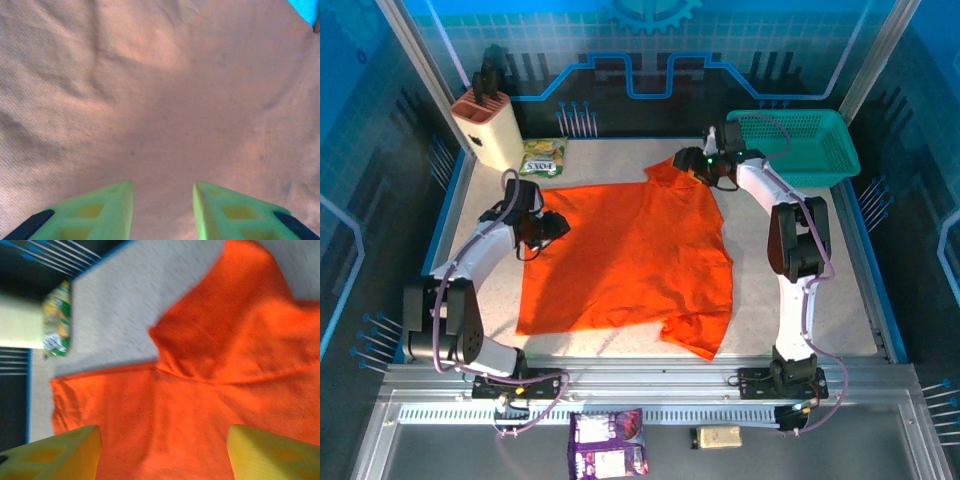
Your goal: Fold the inside-out t-shirt
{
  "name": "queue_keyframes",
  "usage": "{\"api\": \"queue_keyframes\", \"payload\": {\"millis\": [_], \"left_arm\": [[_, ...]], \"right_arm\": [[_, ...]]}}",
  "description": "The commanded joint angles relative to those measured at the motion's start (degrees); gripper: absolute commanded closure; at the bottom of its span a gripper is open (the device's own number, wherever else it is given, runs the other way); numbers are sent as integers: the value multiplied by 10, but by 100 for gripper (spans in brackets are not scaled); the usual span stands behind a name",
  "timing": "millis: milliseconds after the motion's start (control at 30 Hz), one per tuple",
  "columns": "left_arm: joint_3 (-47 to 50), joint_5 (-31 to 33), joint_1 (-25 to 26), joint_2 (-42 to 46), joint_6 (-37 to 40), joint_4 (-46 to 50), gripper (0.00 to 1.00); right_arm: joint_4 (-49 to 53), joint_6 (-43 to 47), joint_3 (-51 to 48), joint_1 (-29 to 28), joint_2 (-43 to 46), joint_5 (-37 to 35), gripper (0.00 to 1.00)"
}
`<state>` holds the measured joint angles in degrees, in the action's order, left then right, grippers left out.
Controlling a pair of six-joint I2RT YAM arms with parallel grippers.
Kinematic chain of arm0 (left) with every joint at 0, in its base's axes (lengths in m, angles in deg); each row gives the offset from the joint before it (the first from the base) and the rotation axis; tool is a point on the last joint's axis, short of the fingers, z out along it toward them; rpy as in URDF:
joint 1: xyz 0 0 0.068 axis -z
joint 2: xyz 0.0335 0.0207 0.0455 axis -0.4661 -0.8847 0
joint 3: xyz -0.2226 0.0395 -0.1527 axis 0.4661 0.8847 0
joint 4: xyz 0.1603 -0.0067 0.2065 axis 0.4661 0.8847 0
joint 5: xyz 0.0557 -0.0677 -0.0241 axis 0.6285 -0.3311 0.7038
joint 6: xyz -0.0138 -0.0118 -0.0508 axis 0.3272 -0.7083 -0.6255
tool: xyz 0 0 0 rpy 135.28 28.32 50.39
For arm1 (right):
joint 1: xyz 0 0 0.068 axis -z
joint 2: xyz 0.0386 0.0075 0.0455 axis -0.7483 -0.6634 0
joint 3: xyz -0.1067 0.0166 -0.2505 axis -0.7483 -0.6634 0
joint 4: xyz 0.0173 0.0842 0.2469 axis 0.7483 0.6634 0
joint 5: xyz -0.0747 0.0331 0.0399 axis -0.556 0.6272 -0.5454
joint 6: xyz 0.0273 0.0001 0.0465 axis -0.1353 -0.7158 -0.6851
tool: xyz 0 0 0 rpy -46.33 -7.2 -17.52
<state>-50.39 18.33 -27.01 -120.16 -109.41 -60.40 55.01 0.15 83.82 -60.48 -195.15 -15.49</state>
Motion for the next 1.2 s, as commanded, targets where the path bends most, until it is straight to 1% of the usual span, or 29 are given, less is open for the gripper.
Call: {"api": "queue_keyframes", "payload": {"millis": [0, 267, 433, 600, 800, 933, 1000, 1167], "left_arm": [[-24, -15, -16, -18, 13, 6, 63], [-39, -29, -30, -43, 19, 16, 63], [-39, -32, -31, -53, 17, 16, 62], [-56, -51, -31, -74, 1, 9, 61], [-101, -45, -31, -109, 13, 29, 61], [-121, -19, -31, -124, 22, 31, 62], [-134, -8, -31, -137, 18, 28, 63], [-176, 10, -31, -179, 16, 31, 66]], "right_arm": [[3, 21, -47, 13, 9, -10, 33], [-26, 8, -105, 40, -10, -26, 32], [-10, 14, -121, 63, -18, -56, 29], [11, 23, -118, 73, -9, -75, 28], [43, 40, -91, 62, 15, -72, 29], [18, 45, -84, 43, 30, -34, 29], [11, 42, -66, 31, 18, -13, 29], [27, 42, 0, 7, -35, 3, 30]]}}
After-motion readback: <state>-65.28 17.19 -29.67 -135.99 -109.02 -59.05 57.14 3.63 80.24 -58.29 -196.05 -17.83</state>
